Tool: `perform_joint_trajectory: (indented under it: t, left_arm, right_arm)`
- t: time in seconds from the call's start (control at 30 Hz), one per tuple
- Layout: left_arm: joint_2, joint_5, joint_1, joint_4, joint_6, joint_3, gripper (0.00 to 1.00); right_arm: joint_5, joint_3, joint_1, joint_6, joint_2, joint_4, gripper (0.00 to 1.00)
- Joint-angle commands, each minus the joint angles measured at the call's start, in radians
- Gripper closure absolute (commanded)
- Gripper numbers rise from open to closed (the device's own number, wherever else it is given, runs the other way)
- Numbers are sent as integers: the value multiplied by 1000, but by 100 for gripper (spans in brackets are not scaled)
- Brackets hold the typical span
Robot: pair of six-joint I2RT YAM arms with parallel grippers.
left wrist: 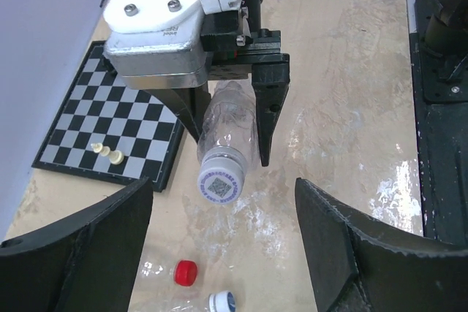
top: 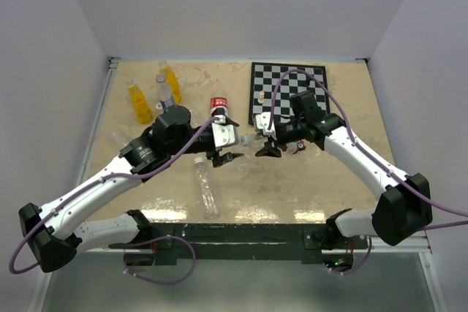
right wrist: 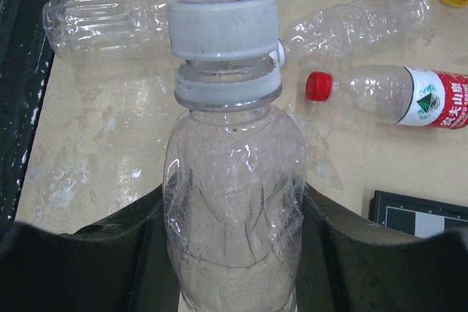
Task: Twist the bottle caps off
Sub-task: Unscrew the bottle cap at the center of the board.
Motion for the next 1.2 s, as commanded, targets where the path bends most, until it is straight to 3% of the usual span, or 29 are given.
perform_joint_trajectory:
  t: [0.0, 0.43, 0.6, 0.67, 0.77, 0.97, 1.03, 1.1, 1.17]
  left_arm:
    - [49, 61, 3, 33, 28, 50, 19]
    - [151, 34, 3, 29, 40, 67, 43]
    - [163, 35, 6, 12, 46, 67, 71]
    - [163, 38, 10, 10, 41, 64, 78]
    - [160, 35, 15, 15, -7, 64, 100]
    - [102, -81, 20, 107, -337, 13, 100]
    - [56, -176, 20, 168, -546, -32, 100]
    - [11, -355, 20, 181, -880, -74, 100]
    - [-18, -423, 20, 159, -1088, -103, 100]
  right_arm:
    - [-38, 44, 2, -21, -1, -10, 100]
    - [-38, 44, 2, -26, -1, -13, 100]
    - [-38, 44, 2, -26, 2, -13, 100]
    - [-38, 44, 2, -26, 0, -13, 100]
    - [-41, 46, 2, -29, 3, -16, 100]
    - [-32, 47, 2, -27, 2, -16, 100]
    - [-31, 46, 2, -26, 3, -15, 100]
    - [-29, 46, 2, -24, 5, -13, 100]
    - [-26, 46, 3, -24, 5, -13, 100]
